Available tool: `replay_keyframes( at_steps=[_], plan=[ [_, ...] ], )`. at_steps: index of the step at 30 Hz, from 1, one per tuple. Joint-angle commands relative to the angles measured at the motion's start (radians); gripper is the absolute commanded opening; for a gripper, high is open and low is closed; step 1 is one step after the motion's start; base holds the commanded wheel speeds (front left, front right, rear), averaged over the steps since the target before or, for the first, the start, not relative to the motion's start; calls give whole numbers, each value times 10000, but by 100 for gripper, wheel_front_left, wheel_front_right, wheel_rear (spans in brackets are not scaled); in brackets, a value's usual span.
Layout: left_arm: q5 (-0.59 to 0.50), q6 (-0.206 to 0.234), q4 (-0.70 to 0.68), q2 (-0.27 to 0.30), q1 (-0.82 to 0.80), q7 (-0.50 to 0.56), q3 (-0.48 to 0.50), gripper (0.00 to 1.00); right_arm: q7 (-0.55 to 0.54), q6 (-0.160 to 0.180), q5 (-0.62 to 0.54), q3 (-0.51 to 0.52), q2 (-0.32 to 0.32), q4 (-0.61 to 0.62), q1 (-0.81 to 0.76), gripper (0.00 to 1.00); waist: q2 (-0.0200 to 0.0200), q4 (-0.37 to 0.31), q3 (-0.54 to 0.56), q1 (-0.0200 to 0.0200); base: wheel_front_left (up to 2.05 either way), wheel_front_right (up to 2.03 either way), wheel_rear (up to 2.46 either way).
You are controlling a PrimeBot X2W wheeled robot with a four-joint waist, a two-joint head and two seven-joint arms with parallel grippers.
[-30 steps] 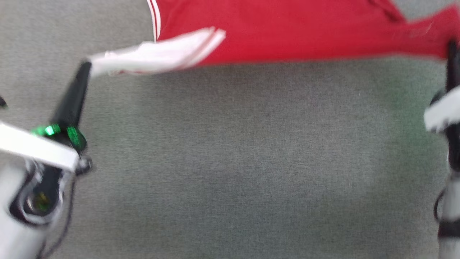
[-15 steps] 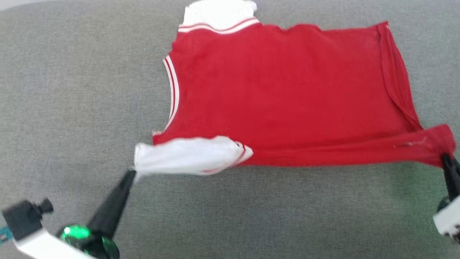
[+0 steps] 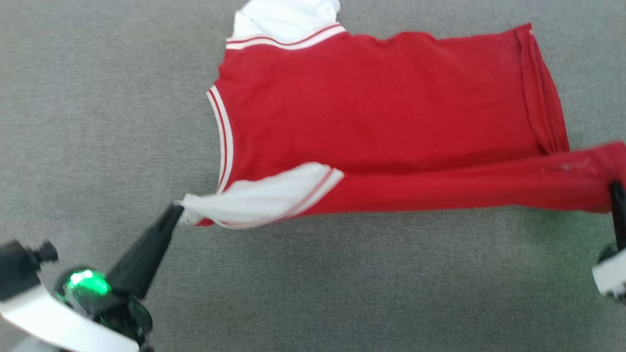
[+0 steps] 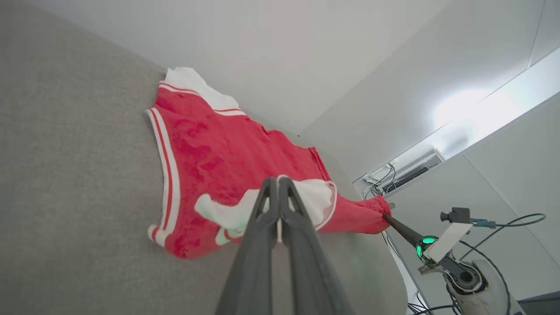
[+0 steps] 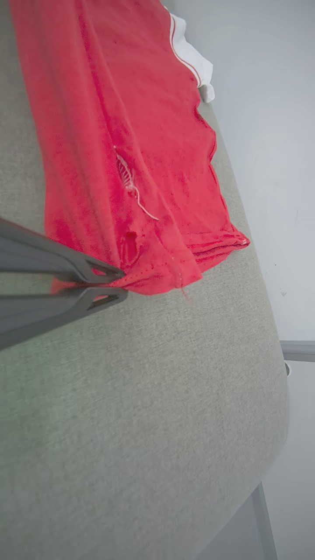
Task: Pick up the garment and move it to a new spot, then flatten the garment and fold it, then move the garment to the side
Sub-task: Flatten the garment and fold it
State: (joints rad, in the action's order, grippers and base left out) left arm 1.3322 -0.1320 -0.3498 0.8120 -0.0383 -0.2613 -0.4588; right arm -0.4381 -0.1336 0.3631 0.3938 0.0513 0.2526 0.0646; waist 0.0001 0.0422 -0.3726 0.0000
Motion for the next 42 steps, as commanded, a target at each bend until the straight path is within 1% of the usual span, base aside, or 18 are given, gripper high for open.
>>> replay_keyframes(
  at_steps=[1,7,8,11,15,19,22,26,27,28,29,30,31,33,37,39,40,42],
  plan=[
    [155,27,72,206,-466,-50,-101,0,125,53,-152,-96,3,-189,439,0,-1,-179,-278,0,0,0,0],
    [981,27,786,761,-2568,101,-606,0,411,52,-422,-576,1,-1259,1971,0,-1,-407,-974,0,0,0,0],
    [981,27,786,761,-2568,101,-606,0,411,52,-422,-576,1,-1259,1971,0,-1,-407,-974,0,0,0,0],
    [1495,27,1355,920,-3576,404,-778,0,640,52,-626,-721,-3,-1811,2574,0,-1,-510,-1366,0,0,0,0],
    [2003,27,2141,884,-4583,886,-967,0,921,52,-767,-975,-1,-2567,3212,0,-1,-646,-1772,0,0,0,0],
    [2016,27,2980,791,-5120,1106,-1174,0,1269,52,-794,-1220,-2,-3179,3548,0,-1,-799,-1997,0,0,0,0],
    [2123,27,3392,776,-5166,1068,-1272,0,1484,53,-729,-1387,-5,-3580,3686,0,-1,-941,-2077,0,0,0,0],
    [1965,27,3969,855,-5121,917,-1449,0,1690,55,-775,-1617,-8,-3924,3852,0,-1,-1039,-2079,0,0,0,0],
    [1828,29,4086,890,-5159,851,-1528,16,1732,55,-797,-1686,-10,-3952,3894,0,-1,-1048,-2052,0,0,0,0],
    [1668,29,4177,910,-5207,768,-1635,36,1816,53,-853,-1743,-10,-3955,3927,31,-1,-1048,-2004,0,0,0,0],
    [1542,29,4217,955,-5258,674,-1743,47,1860,53,-911,-1776,-10,-3938,3941,52,-1,-1036,-1942,0,0,0,0],
    [1420,29,4220,991,-5320,560,-1825,85,1906,53,-955,-1806,-10,-3897,3936,94,-1,-1022,-1865,0,0,0,0],
    [1278,29,4179,1074,-5398,470,-1910,100,1929,52,-969,-1811,-7,-3841,3922,100,-1,-1004,-1796,0,0,0,0],
    [1056,29,4083,1307,-5499,302,-2111,100,1881,50,-1053,-1828,-6,-3686,3830,100,-1,-961,-1620,0,0,0,0],
    [628,27,3649,2023,-5584,75,-2344,100,1750,50,-1127,-1887,-3,-3288,3699,100,-1,-953,-1230,0,0,0,0],
    [418,27,3302,2476,-5573,16,-2462,100,1677,50,-1102,-1911,-6,-3104,3623,100,-1,-956,-1033,0,0,0,0],
    [212,29,2929,2937,-5459,-5,-2728,100,1625,41,-1065,-1942,-4,-2932,3562,100,-1,-961,-868,0,0,0,0],
    [-103,29,2653,3468,-5263,329,-3297,100,1547,40,-1037,-1979,-4,-2805,3494,100,-1,-972,-702,0,0,0,0]
  ],
)
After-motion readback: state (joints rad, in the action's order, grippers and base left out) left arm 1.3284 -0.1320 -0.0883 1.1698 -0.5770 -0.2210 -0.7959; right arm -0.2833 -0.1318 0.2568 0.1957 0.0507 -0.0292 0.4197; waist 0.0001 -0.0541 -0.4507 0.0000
